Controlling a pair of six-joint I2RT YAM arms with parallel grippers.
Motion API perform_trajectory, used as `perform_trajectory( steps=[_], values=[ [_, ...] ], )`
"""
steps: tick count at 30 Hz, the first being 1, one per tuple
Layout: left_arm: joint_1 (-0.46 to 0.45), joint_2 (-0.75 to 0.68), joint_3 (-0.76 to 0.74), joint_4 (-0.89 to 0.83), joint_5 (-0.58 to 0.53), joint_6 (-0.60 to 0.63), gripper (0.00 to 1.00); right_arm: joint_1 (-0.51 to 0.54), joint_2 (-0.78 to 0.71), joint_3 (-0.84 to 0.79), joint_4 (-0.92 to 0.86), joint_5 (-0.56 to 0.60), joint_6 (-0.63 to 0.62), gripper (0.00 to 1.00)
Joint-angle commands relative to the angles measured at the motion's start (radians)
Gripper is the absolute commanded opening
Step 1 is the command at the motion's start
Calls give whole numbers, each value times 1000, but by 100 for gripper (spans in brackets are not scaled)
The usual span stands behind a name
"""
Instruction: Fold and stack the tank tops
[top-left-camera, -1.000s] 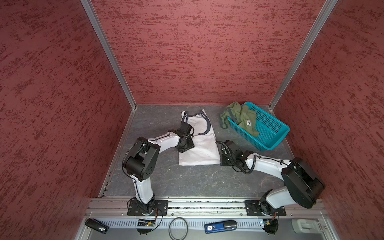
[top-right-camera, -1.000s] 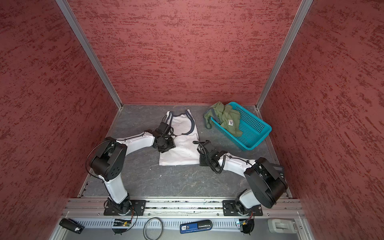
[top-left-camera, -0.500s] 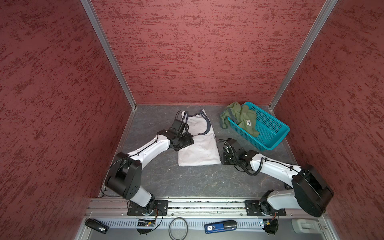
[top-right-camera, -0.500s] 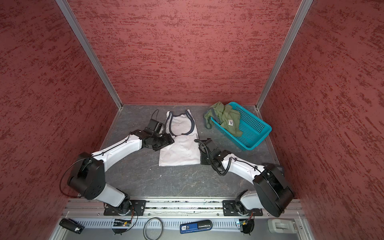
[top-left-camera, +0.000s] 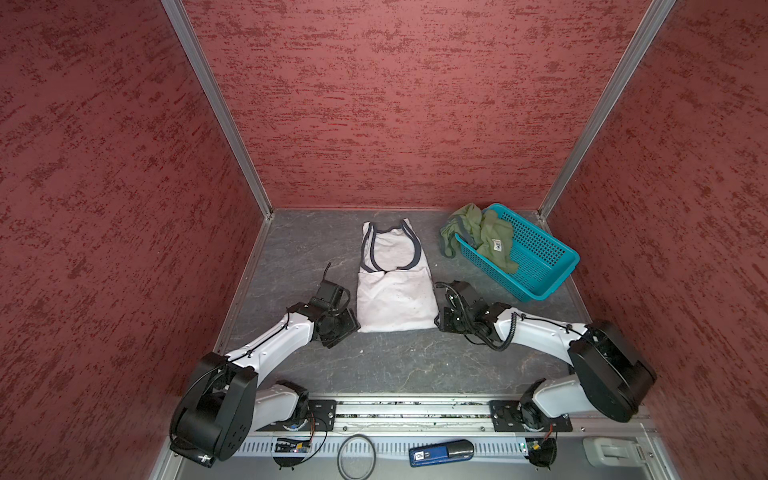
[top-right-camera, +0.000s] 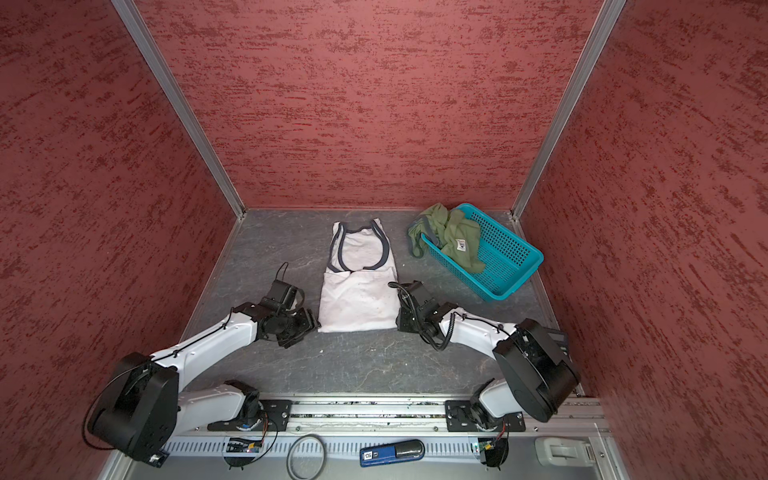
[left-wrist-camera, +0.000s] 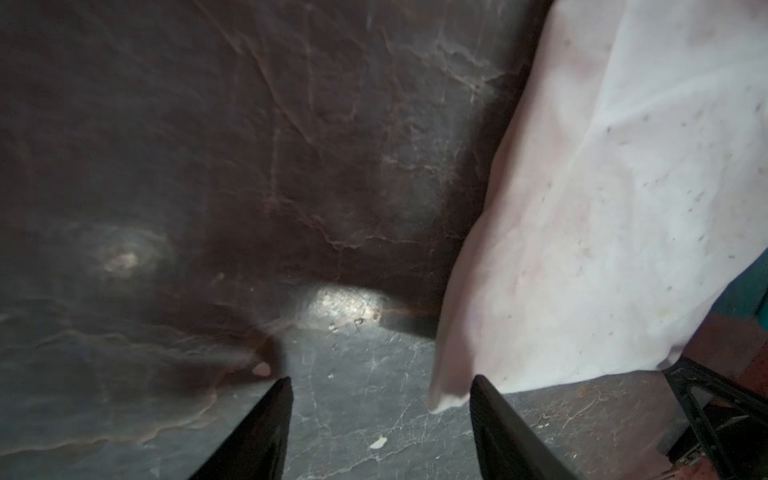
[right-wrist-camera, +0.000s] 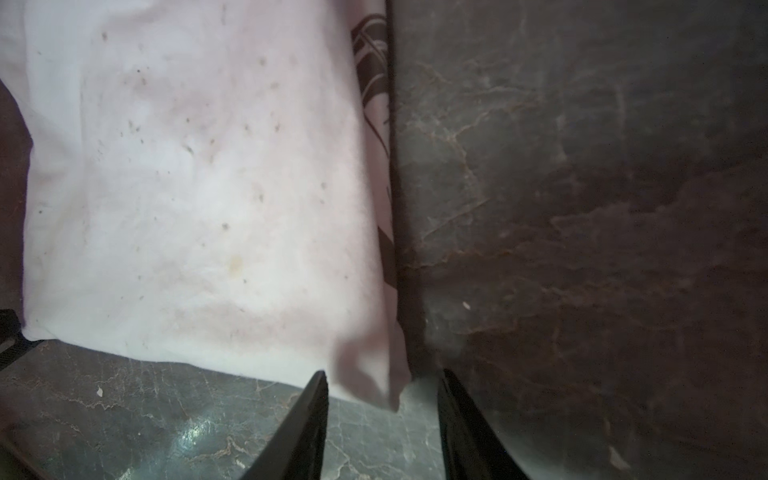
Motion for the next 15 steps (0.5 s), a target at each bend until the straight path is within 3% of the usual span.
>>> perform_trajectory(
  steps=[1, 7, 15],
  values=[
    [-26, 15, -18, 125, 46, -41, 65, -6, 37, -16, 65, -5, 33, 44],
    [-72, 77, -39, 179, 35, -71, 56, -5, 83, -38, 125, -32, 38, 38],
    [-108, 99, -2, 192, 32, -79, 22, -2, 64, -44, 138, -64, 38, 9]
  ],
)
